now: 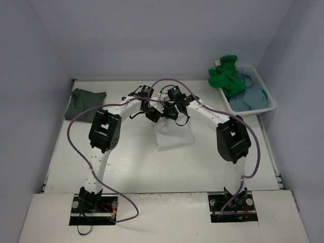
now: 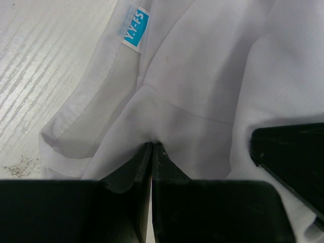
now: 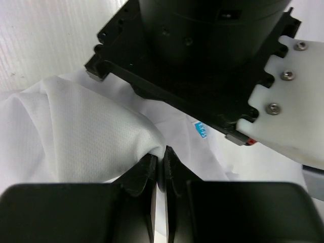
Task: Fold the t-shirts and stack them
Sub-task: Fold the 2/3-rectangle-folded T-shirt at the center of the board, then smooth out the square-folded T-shirt at the center of the board.
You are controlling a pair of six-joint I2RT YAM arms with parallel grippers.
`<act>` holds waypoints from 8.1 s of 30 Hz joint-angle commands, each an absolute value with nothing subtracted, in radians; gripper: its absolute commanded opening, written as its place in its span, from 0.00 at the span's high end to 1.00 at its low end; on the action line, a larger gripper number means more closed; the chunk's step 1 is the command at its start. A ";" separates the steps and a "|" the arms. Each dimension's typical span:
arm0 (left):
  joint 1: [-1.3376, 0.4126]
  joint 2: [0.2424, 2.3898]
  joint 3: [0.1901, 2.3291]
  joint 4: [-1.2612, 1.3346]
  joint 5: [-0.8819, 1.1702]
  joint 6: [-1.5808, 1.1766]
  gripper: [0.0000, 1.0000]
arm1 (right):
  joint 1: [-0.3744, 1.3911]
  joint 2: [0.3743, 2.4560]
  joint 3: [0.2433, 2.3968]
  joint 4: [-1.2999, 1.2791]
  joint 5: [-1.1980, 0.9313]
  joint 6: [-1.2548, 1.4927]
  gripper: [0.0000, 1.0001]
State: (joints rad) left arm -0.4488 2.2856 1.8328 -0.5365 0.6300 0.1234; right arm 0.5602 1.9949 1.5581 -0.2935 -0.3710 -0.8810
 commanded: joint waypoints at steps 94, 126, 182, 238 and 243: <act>-0.597 1.828 1.488 -0.127 0.465 0.029 1.00 | 0.123 1.930 1.404 -0.032 -0.916 -0.339 1.00; -0.604 1.927 1.457 -0.063 0.411 0.089 1.00 | 0.170 2.103 1.459 -0.032 -1.028 -0.278 1.00; -0.344 1.891 1.618 -0.287 0.414 0.129 0.96 | 0.328 2.039 1.618 -0.255 -0.813 -0.347 1.00; -0.318 2.154 1.681 -0.041 0.390 -0.135 1.00 | 0.408 2.158 1.574 -0.209 -0.844 -0.339 1.00; -0.314 2.177 1.706 -0.089 0.374 -0.114 1.00 | 0.408 2.152 1.566 -0.210 -0.842 -0.341 1.00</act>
State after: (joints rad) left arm -0.3248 2.1994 1.6569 -0.1066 0.4107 -0.1200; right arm 0.4129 2.2250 1.5814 -0.1852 -0.8371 -0.3222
